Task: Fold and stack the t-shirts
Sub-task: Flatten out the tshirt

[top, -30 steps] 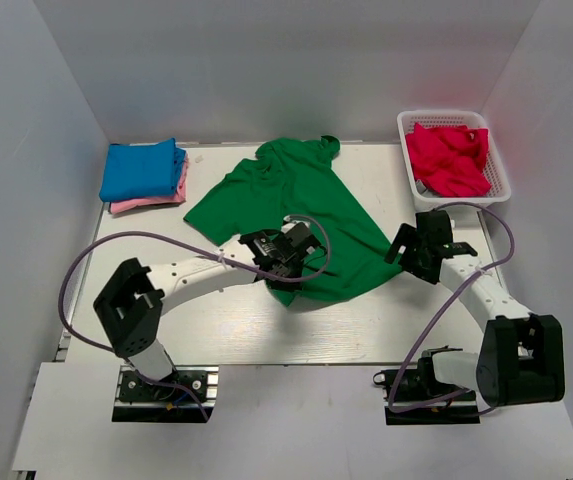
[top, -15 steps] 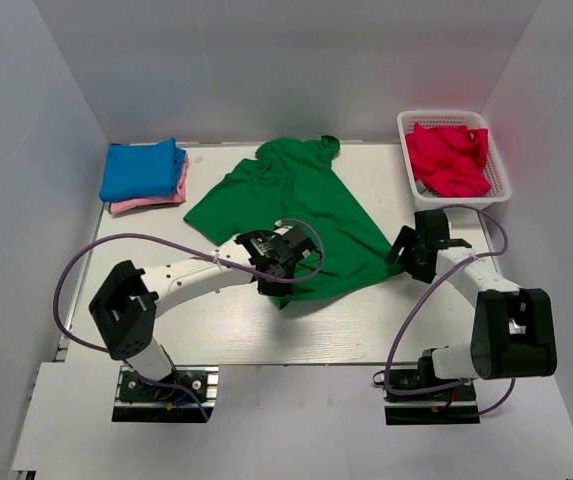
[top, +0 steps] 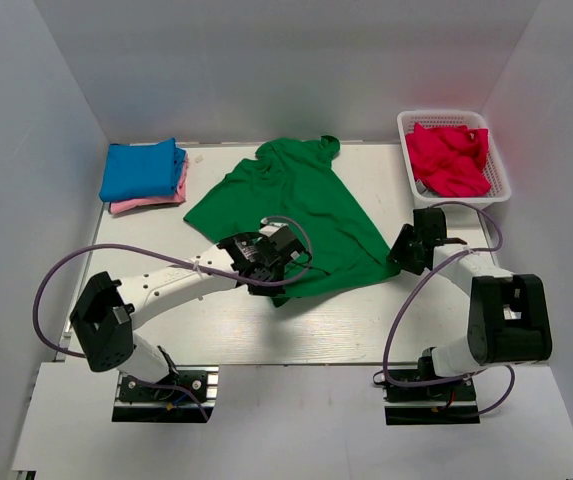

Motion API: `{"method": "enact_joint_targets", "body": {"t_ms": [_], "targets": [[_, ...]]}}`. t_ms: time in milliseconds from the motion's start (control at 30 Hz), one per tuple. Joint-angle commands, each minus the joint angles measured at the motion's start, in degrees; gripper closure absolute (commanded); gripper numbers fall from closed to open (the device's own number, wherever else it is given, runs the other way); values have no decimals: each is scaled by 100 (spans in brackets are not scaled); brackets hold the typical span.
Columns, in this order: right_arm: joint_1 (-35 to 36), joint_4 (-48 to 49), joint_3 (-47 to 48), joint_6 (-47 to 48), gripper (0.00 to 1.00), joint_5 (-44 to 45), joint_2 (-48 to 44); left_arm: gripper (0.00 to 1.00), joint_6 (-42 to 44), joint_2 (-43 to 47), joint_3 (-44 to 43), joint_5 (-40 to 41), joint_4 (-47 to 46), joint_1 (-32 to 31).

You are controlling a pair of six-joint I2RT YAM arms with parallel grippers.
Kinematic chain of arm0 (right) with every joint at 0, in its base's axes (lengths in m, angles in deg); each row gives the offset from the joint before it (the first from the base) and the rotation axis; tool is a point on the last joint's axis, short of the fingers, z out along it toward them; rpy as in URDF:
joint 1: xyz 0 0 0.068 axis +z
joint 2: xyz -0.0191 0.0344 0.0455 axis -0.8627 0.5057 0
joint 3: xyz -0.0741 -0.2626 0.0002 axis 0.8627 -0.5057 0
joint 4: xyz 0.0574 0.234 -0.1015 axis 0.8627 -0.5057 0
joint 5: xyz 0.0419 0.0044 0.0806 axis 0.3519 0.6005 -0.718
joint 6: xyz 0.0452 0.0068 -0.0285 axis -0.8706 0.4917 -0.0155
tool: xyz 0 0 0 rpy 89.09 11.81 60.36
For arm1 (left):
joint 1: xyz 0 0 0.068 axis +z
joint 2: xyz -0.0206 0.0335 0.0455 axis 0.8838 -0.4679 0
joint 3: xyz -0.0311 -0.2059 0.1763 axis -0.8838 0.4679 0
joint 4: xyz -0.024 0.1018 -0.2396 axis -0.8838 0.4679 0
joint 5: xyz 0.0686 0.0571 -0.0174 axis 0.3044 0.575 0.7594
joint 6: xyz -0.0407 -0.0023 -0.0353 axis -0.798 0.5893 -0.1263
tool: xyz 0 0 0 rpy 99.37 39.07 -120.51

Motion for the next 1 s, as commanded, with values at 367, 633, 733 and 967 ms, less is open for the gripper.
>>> {"method": "enact_joint_targets", "body": {"t_ms": [367,633,733,967], "targets": [[-16,-5,-682,177,48,-873,-397,100,-723,582,200,929,517,39],[-25,118,-972,247,47,-2016,-660,100,-882,634,305,1052,632,92],[-16,39,-1069,256,45,-1946,-854,100,-935,634,358,1053,632,92],[-60,-286,-1061,352,44,-1253,-1117,100,-1058,687,420,1228,763,92]]}}
